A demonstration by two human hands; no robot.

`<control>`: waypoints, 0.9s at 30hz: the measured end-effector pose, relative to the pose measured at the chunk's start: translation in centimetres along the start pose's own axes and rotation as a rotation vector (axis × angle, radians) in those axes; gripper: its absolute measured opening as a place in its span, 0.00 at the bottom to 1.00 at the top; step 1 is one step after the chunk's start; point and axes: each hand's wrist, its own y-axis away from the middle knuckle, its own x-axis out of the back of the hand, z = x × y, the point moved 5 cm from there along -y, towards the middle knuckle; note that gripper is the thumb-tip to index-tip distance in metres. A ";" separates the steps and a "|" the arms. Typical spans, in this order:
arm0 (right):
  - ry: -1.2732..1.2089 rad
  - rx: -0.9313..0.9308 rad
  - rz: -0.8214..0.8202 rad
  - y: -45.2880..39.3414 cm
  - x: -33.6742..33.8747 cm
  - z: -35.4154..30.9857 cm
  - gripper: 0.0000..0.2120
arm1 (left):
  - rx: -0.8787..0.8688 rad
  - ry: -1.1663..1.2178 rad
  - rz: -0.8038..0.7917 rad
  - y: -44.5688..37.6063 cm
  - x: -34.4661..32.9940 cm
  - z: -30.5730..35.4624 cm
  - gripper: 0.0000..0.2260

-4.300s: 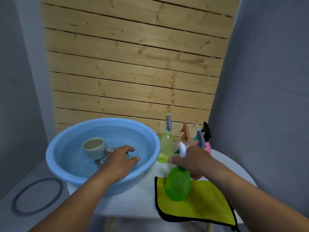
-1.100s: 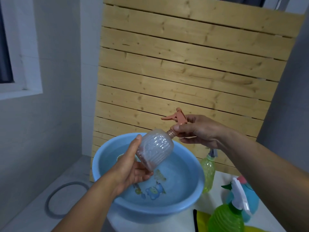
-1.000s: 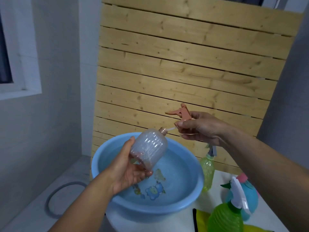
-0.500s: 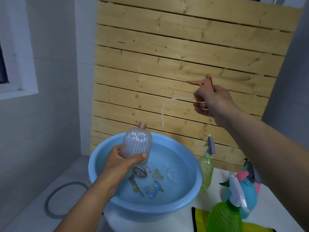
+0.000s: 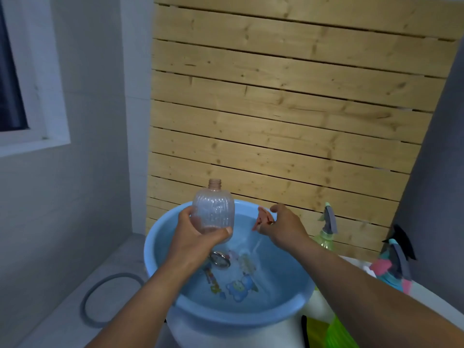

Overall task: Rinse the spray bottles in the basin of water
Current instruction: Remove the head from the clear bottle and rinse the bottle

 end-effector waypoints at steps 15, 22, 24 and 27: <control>0.184 0.042 -0.469 3.2 -9.6 -2.8 0.12 | -0.122 -0.239 0.107 -0.8 1.6 -0.7 0.43; 0.289 0.094 -0.557 3.7 -11.1 -2.9 0.12 | -0.075 -0.288 0.044 -1.4 1.4 -2.0 0.41; 0.061 -0.016 -0.603 3.8 -10.6 -2.6 0.12 | -0.081 -0.263 0.043 -1.4 1.3 -2.0 0.39; -0.329 -0.250 -0.591 3.9 -9.3 -1.9 0.12 | -0.093 -0.221 0.041 -1.2 1.4 -1.9 0.38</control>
